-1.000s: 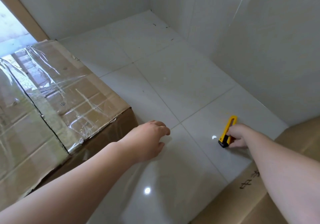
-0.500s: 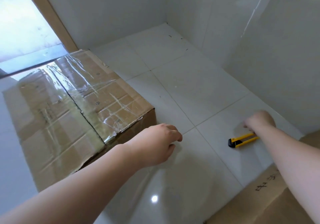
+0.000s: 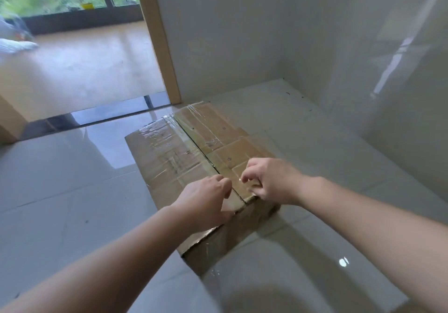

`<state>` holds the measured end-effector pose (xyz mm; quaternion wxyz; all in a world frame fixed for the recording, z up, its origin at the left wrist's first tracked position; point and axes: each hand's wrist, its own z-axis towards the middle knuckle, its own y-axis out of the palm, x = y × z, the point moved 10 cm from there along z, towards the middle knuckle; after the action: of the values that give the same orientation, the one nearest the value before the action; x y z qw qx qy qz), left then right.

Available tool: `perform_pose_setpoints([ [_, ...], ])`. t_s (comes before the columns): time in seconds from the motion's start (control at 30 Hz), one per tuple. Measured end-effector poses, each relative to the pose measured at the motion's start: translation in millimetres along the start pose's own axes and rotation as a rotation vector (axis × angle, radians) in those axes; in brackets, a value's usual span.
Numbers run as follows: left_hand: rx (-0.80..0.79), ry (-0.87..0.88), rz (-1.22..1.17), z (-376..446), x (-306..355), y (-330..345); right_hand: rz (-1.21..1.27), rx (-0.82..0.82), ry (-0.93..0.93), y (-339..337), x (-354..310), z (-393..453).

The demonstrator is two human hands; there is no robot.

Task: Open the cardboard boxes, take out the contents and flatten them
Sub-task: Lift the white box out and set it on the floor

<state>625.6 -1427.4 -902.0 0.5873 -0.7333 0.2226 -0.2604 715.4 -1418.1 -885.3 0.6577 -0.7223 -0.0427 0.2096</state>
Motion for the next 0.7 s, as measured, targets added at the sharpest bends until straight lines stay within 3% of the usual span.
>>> perform_pose_setpoints([
  [0.1,-0.01,0.013,-0.023,-6.0,-5.9,5.0,-0.112,-0.127,-0.088,20.8,-34.1,3.0],
  [0.23,-0.022,0.022,0.006,-10.3,-4.7,12.1,-0.255,-0.234,-0.055,40.0,-32.9,4.6],
  [0.4,0.14,0.198,0.098,-16.7,11.4,-10.6,-0.233,-0.23,-0.017,25.6,-22.9,9.7],
  [0.5,0.263,0.385,0.123,-30.4,27.2,-28.9,-0.209,-0.133,-0.055,-0.5,-22.2,8.4],
  [0.57,0.271,0.459,0.136,-36.2,32.0,-37.1,-0.2,0.022,-0.135,-21.9,-25.0,6.2],
  [0.7,0.191,0.442,0.122,-43.2,30.2,-52.5,-0.296,0.332,-0.182,-58.1,-7.6,-0.2],
])
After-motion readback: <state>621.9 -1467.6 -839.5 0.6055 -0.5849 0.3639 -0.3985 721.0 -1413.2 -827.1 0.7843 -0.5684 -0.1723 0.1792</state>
